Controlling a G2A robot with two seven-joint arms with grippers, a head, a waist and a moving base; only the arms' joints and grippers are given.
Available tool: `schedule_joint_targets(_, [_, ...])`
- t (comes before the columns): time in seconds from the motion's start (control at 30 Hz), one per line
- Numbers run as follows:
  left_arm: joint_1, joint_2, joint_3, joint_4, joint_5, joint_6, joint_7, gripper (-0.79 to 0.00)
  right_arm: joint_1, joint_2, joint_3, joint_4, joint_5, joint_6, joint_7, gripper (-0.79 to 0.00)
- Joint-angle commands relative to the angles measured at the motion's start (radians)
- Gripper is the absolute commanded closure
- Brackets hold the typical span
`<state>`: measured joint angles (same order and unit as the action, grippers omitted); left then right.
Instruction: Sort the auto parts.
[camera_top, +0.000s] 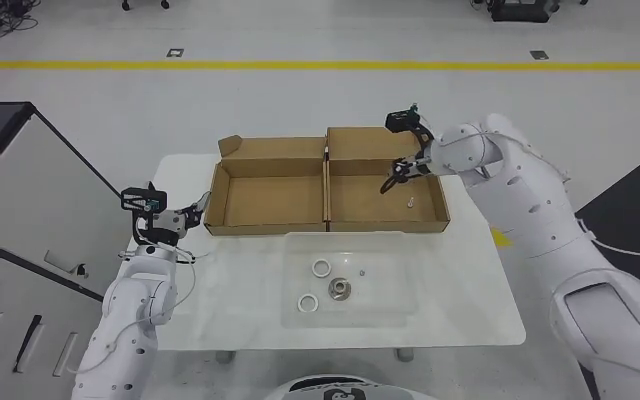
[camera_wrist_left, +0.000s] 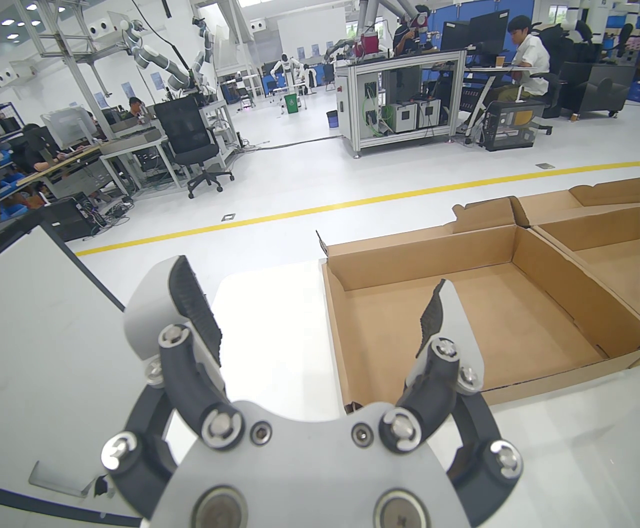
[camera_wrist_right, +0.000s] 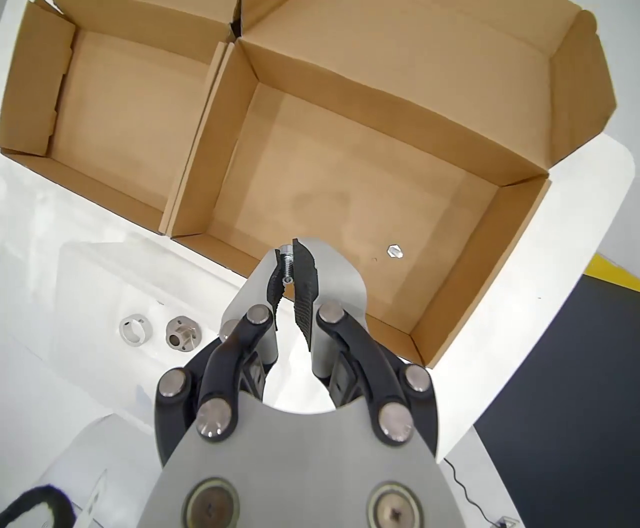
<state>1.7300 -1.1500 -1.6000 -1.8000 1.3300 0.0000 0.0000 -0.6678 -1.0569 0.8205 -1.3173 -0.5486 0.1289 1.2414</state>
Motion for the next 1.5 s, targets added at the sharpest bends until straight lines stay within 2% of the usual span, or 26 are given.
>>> schedule_joint_targets(0.0, [0.0, 0.0, 0.0, 0.0, 0.0, 0.0, 0.0, -0.785, 0.002, -0.01, -0.023, 0.029, -0.003, 0.001, -0.017, 0.0])
schedule_joint_targets(0.33, [0.0, 0.0, 0.0, 0.0, 0.0, 0.0, 0.0, -0.785, 0.027, -0.07, -0.136, 0.193, -0.038, 0.041, -0.097, 0.0])
schedule_joint_targets(0.63, [0.0, 0.0, 0.0, 0.0, 0.0, 0.0, 0.0, -0.785, 0.048, -0.131, -0.219, 0.342, -0.044, 0.055, -0.107, 0.0])
schedule_joint_targets(1.13, [0.0, 0.0, 0.0, 0.0, 0.0, 0.0, 0.0, -0.785, 0.076, -0.196, -0.261, 0.481, -0.045, 0.036, -0.121, 0.0])
schedule_joint_targets(1.17, [0.0, 0.0, 0.0, 0.0, 0.0, 0.0, 0.0, -0.785, 0.077, -0.198, -0.262, 0.486, -0.047, 0.036, -0.12, -0.015])
schedule_joint_targets(1.27, [0.0, 0.0, 0.0, 0.0, 0.0, 0.0, 0.0, -0.785, 0.078, -0.205, -0.261, 0.496, -0.048, 0.036, -0.12, -0.185])
schedule_joint_targets(1.33, [0.0, 0.0, 0.0, 0.0, 0.0, 0.0, 0.0, -0.785, 0.078, -0.208, -0.258, 0.501, -0.047, 0.035, -0.121, -0.256])
schedule_joint_targets(1.47, [0.0, 0.0, 0.0, 0.0, 0.0, 0.0, 0.0, -0.785, 0.08, -0.211, -0.247, 0.497, -0.048, 0.031, -0.126, -0.274])
